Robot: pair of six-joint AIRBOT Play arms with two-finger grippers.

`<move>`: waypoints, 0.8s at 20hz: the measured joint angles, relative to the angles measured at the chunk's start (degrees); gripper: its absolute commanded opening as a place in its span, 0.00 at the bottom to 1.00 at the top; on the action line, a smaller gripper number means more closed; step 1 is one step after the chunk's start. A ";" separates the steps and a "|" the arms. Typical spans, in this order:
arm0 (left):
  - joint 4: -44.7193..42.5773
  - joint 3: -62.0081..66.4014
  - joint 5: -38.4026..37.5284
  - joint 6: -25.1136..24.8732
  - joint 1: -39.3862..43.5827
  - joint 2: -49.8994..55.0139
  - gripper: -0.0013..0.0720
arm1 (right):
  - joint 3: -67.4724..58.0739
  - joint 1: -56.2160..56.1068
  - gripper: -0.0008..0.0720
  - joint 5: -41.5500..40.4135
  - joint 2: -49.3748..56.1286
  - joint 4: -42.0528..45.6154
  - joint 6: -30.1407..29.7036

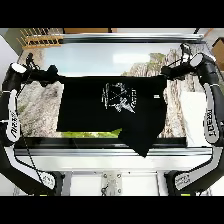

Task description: Fold the clothes and pants, and hang the long-sleeved shirts on hangers.

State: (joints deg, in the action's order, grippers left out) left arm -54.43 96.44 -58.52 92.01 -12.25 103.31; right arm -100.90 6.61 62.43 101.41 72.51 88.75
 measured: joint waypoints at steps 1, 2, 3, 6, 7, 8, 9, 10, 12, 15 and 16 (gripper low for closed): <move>-1.16 -0.55 0.00 0.02 0.46 -0.26 0.02 | 1.44 -0.17 0.03 0.44 -0.72 1.29 0.00; -2.91 -1.79 0.04 0.07 1.05 -0.90 0.02 | 3.34 -0.28 0.03 0.55 -1.75 2.16 0.00; -4.61 -3.56 0.50 0.48 1.66 -1.66 0.02 | 5.84 -0.37 0.03 0.52 -2.99 2.91 0.00; -8.50 -10.51 3.04 1.46 2.93 -4.04 0.02 | 14.49 -0.55 0.03 -1.05 -6.47 4.09 0.00; -9.11 -12.94 4.13 1.57 3.17 -4.68 0.02 | 17.29 -0.57 0.03 -1.73 -7.34 4.35 0.00; -9.73 -14.99 4.98 1.60 3.37 -5.09 0.02 | 19.69 -0.59 0.03 -2.32 -7.91 4.46 0.00; -10.16 -17.00 5.68 1.84 3.52 -5.38 0.02 | 21.99 -0.61 0.04 -2.91 -8.33 4.50 0.00; -10.56 -18.64 6.29 1.90 3.58 -5.57 0.02 | 23.76 -0.63 0.04 -3.43 -8.63 4.48 0.00; -10.97 -21.14 7.26 1.99 3.72 -5.90 0.37 | 26.12 -0.66 0.12 -4.24 -8.94 4.44 0.00; -11.43 -22.95 7.76 2.03 3.69 -6.86 0.72 | 27.69 -0.59 0.70 -4.72 -9.57 2.23 0.00; -11.45 -23.26 7.74 2.03 3.54 -7.80 0.72 | 27.87 -0.57 0.70 -4.76 -10.23 1.33 0.00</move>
State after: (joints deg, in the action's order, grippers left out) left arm -65.89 73.19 -50.78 94.04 -8.71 95.50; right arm -73.03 6.04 57.67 91.18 73.84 88.75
